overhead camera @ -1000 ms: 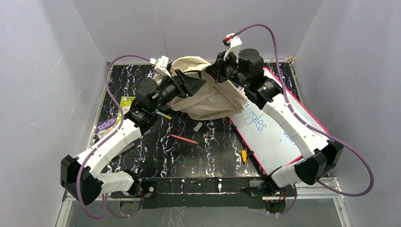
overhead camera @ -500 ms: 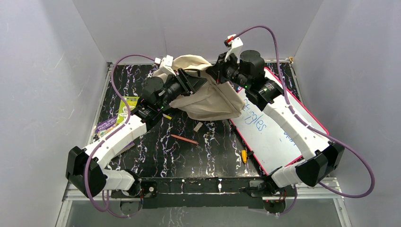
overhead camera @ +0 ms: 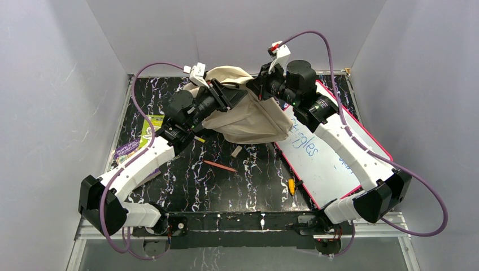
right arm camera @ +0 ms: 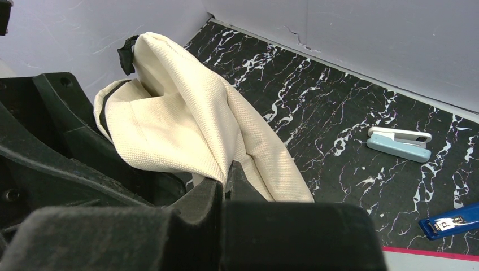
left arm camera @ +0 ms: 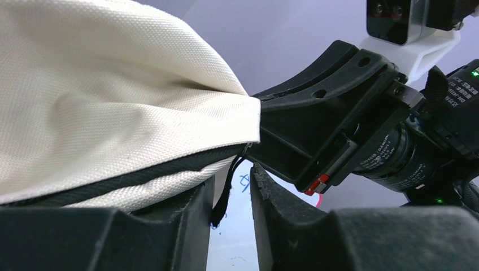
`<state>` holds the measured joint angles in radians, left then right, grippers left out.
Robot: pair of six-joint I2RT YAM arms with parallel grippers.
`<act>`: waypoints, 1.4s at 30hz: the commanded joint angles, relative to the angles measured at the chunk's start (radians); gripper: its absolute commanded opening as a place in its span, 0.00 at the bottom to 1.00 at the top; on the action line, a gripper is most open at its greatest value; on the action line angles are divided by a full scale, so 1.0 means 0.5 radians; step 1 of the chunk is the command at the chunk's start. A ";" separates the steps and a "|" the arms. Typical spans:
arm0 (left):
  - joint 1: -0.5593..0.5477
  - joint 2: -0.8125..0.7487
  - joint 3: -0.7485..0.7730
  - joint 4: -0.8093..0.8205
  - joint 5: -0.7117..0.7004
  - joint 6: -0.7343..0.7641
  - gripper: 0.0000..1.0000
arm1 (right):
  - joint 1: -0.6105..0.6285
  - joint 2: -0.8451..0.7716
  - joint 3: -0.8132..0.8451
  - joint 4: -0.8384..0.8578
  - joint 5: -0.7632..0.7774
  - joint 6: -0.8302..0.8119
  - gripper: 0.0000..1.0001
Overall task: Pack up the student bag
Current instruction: Unzip the student bag at the center of the board.
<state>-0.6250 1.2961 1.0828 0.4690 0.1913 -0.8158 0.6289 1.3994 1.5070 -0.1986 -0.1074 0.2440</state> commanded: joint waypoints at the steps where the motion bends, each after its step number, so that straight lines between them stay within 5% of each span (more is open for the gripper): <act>1: -0.008 -0.083 0.100 0.096 0.017 0.004 0.23 | 0.000 -0.111 0.021 0.271 -0.013 0.029 0.00; 7: -0.008 -0.119 0.101 0.050 -0.025 0.032 0.00 | 0.002 -0.116 0.011 0.266 0.020 0.026 0.00; 22: -0.008 -0.286 0.506 -0.840 -0.519 0.466 0.00 | -0.001 -0.209 -0.114 0.347 0.426 -0.213 0.00; 42: 0.031 -0.569 0.446 -1.484 -0.980 0.666 0.00 | -0.100 -0.218 -0.177 0.336 0.751 -0.120 0.00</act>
<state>-0.6304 1.0969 1.2911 -0.2134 -0.1726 -0.5240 0.6445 1.3273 1.3968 -0.1207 0.1139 0.1596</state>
